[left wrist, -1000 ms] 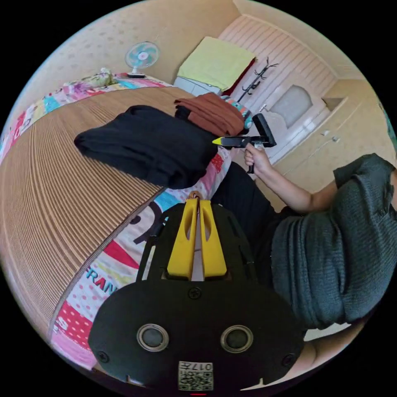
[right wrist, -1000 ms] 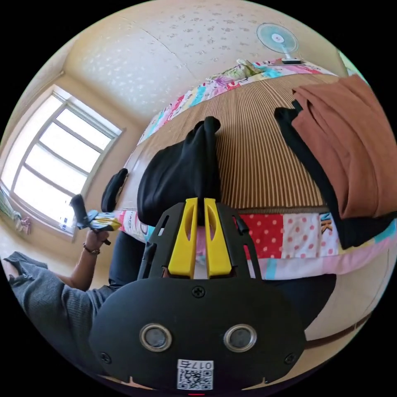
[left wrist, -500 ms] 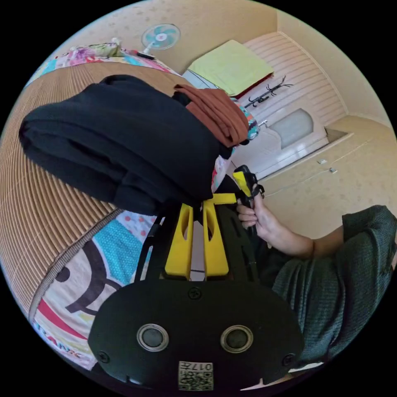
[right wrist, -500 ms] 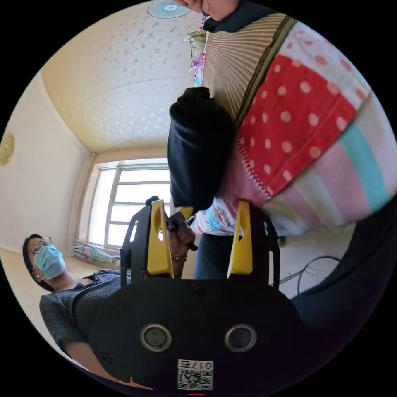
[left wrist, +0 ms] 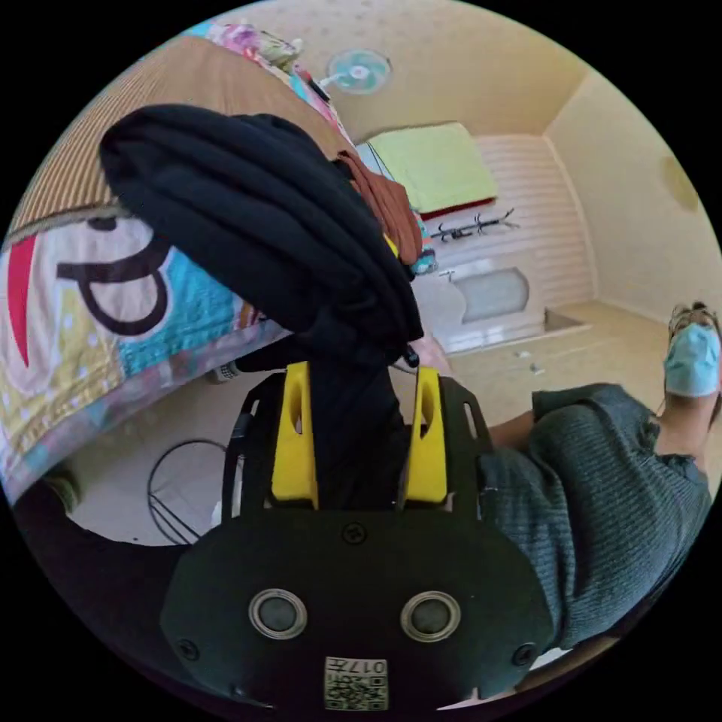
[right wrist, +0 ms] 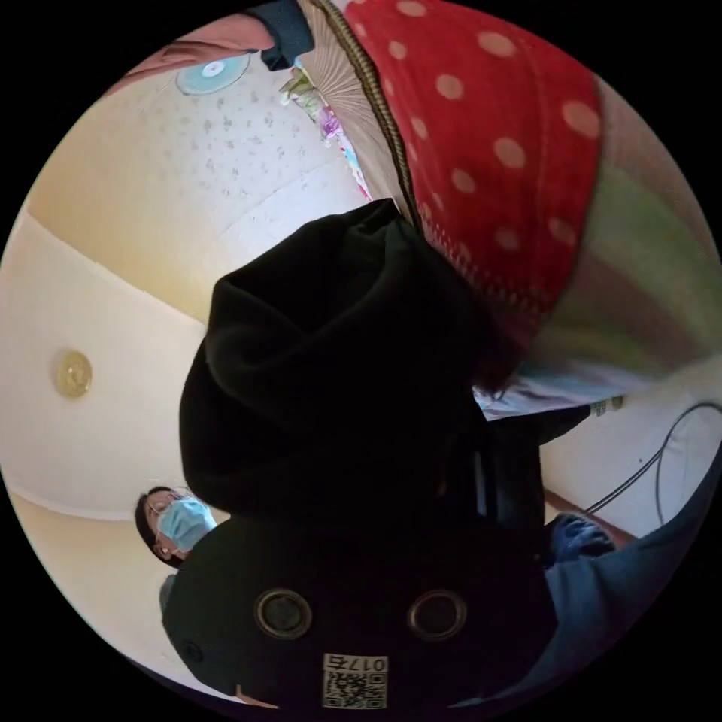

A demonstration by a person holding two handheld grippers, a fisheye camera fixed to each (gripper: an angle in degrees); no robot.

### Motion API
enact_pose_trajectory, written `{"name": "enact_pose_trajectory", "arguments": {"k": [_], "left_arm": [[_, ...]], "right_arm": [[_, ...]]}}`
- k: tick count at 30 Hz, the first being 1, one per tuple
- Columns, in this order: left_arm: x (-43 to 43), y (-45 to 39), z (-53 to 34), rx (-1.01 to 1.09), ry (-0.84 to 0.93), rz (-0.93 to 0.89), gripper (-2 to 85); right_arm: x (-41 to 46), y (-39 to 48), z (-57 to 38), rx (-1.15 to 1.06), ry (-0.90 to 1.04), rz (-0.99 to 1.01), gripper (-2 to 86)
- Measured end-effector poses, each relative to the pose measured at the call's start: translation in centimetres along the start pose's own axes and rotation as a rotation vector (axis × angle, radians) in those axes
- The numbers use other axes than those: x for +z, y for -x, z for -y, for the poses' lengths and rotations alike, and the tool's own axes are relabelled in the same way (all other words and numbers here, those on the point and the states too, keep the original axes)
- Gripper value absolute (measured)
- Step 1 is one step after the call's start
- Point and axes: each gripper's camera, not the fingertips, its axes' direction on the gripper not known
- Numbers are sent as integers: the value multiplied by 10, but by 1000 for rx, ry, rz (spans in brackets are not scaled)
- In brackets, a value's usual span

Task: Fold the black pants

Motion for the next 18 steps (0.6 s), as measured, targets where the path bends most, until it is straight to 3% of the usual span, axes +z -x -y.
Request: {"name": "enact_pose_trajectory", "arguments": {"k": [6, 9, 11, 18], "left_arm": [[-6, 51, 33, -246, -108, -268, 291], [24, 51, 50, -273, -64, -484, 256], [29, 13, 68, -147, 15, -319, 208], [37, -125, 151, 267, 67, -162, 173]], "right_arm": [[-3, 5, -35, 46, -7, -45, 182], [-3, 5, -53, 12, 7, -91, 173], [5, 24, -59, -158, 81, -204, 166], [31, 121, -55, -637, 160, -378, 146]]}}
